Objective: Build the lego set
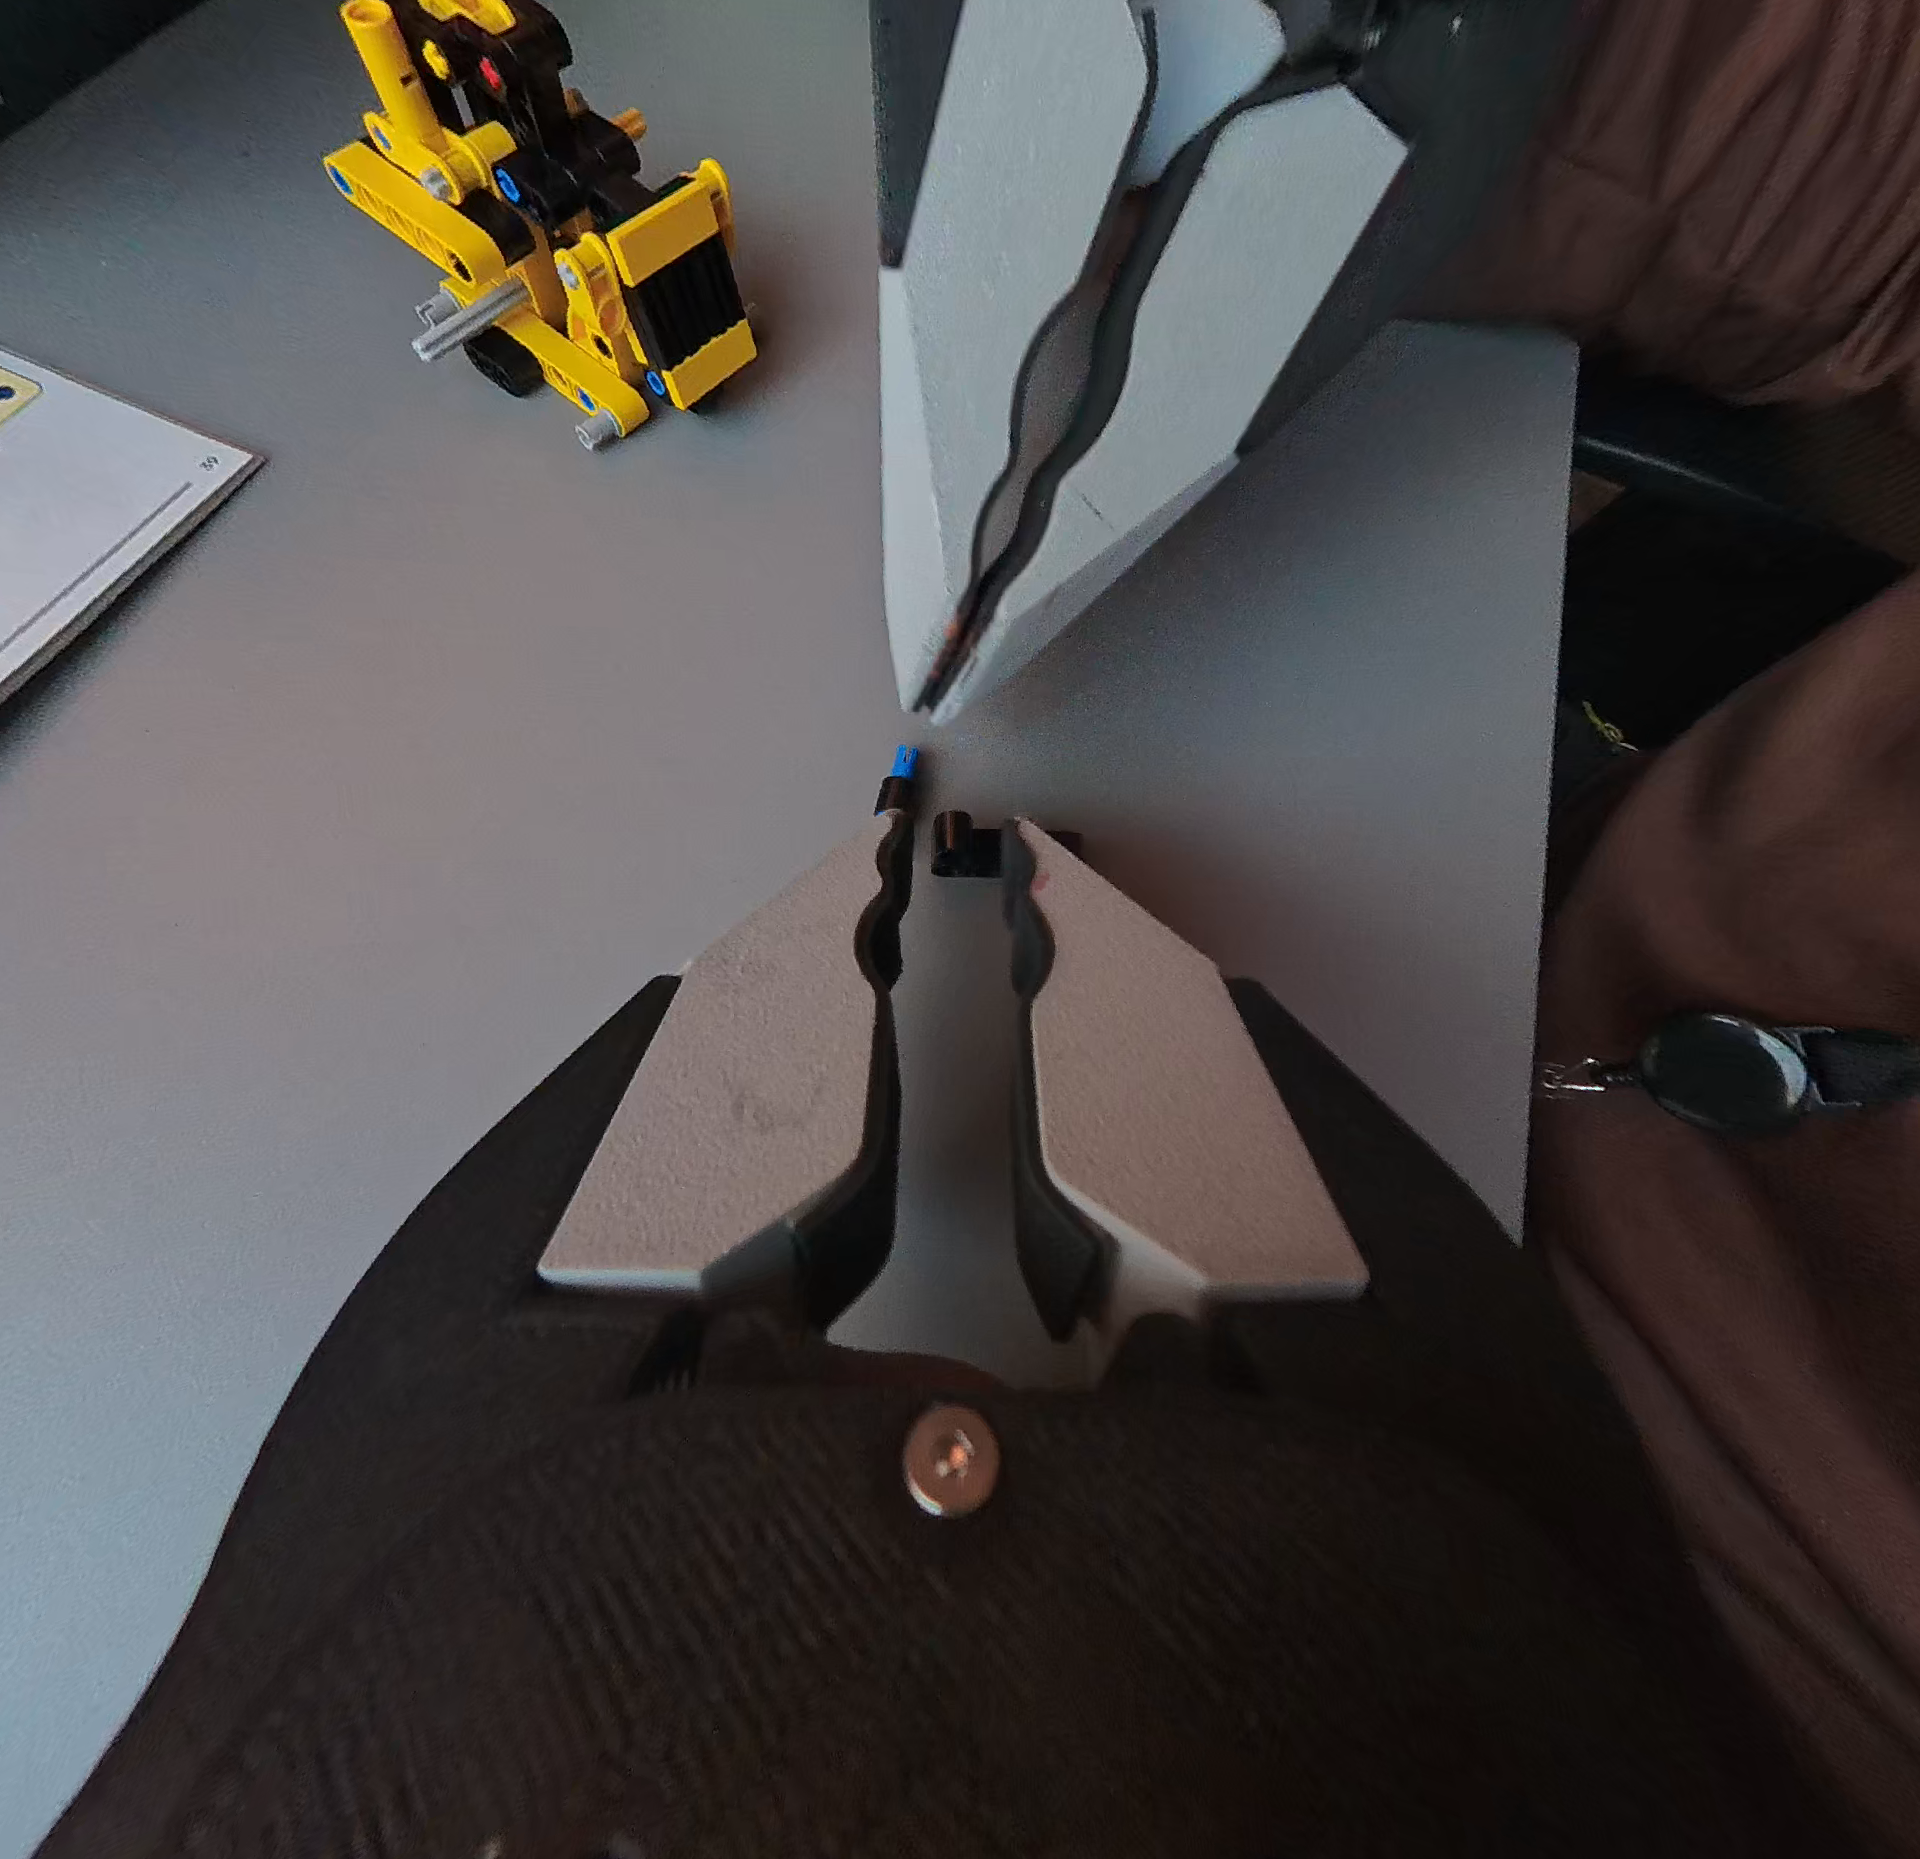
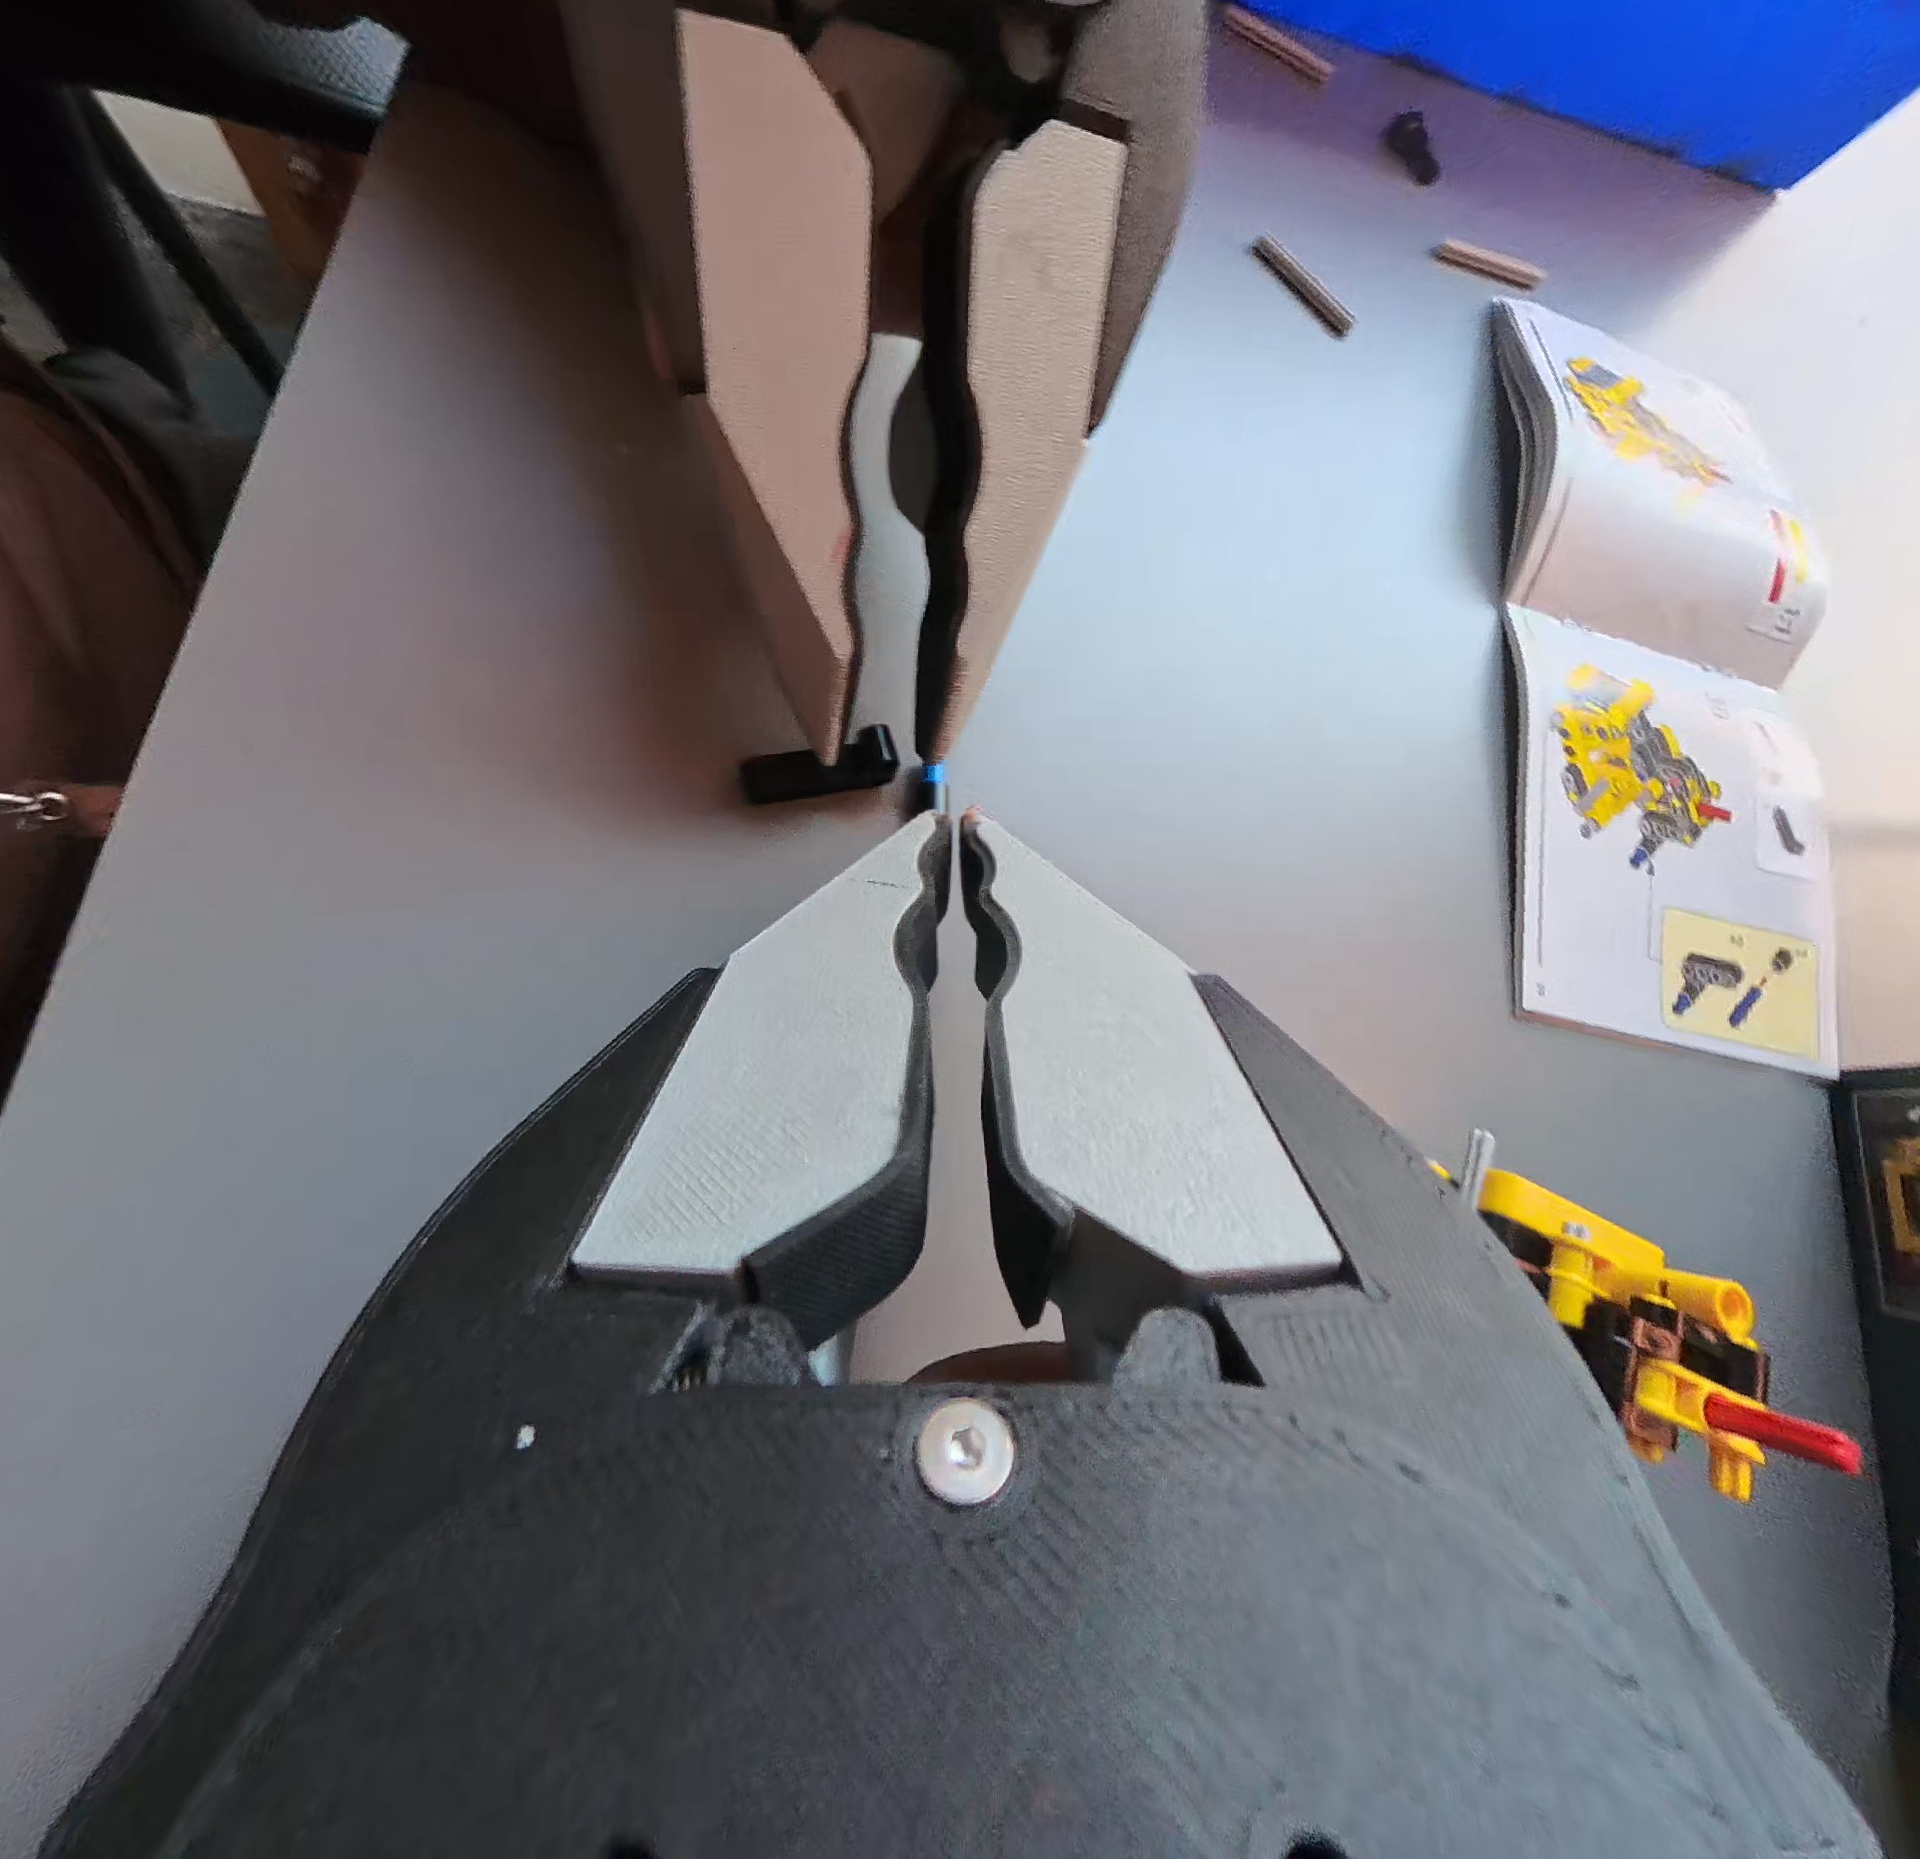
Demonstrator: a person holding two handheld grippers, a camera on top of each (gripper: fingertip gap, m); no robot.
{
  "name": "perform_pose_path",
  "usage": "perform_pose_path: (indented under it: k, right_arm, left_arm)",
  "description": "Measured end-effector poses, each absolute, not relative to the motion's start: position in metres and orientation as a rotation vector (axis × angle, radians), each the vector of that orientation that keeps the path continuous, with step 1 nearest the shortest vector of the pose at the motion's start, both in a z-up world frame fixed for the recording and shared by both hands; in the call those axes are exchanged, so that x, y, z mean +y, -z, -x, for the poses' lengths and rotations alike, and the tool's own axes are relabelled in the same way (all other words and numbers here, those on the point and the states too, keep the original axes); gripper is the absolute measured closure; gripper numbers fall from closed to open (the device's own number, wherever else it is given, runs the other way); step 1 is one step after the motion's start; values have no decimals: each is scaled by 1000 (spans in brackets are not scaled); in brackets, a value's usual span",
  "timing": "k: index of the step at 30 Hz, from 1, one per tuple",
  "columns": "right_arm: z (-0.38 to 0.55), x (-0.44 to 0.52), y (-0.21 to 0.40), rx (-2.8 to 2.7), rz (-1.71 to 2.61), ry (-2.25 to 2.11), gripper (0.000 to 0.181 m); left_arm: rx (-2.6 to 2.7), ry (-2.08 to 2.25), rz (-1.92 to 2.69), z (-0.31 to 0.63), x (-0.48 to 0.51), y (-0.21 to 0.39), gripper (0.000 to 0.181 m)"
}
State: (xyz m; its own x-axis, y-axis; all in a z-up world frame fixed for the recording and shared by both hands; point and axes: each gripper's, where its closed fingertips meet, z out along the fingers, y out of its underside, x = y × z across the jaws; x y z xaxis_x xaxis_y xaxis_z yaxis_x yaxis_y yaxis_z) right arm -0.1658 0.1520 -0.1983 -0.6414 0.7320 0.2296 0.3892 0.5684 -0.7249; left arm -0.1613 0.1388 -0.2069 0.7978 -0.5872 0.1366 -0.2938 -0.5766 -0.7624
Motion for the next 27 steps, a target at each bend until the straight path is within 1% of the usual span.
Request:
perform_pose_path:
  k: [1,5,10,14,18,21,27]
  right_arm:
    - [167,156,199,-2277,920,-875,180]
    - [172,159,208,-2286,971,-846,171]
    - [170,152,217,-2331,987,-863,169]
    - [173,149,217,-2324,1001,-893,169]
    - [173,144,218,-2333,998,-925,176]
    - [173,144,218,-2333,997,-921,176]
    - [170,147,218,-2347,934,-869,177]
  left_arm:
    - [649,478,2221,162,139,209,167]
    - [668,451,2227,161,139,211,170]
    - [661,439,2226,162,139,210,170]
    - [655,440,2228,163,138,210,170]
    - [644,444,2223,164,138,209,172]
    - [633,431,2234,167,137,210,169]
    - [632,435,2235,167,134,210,173]
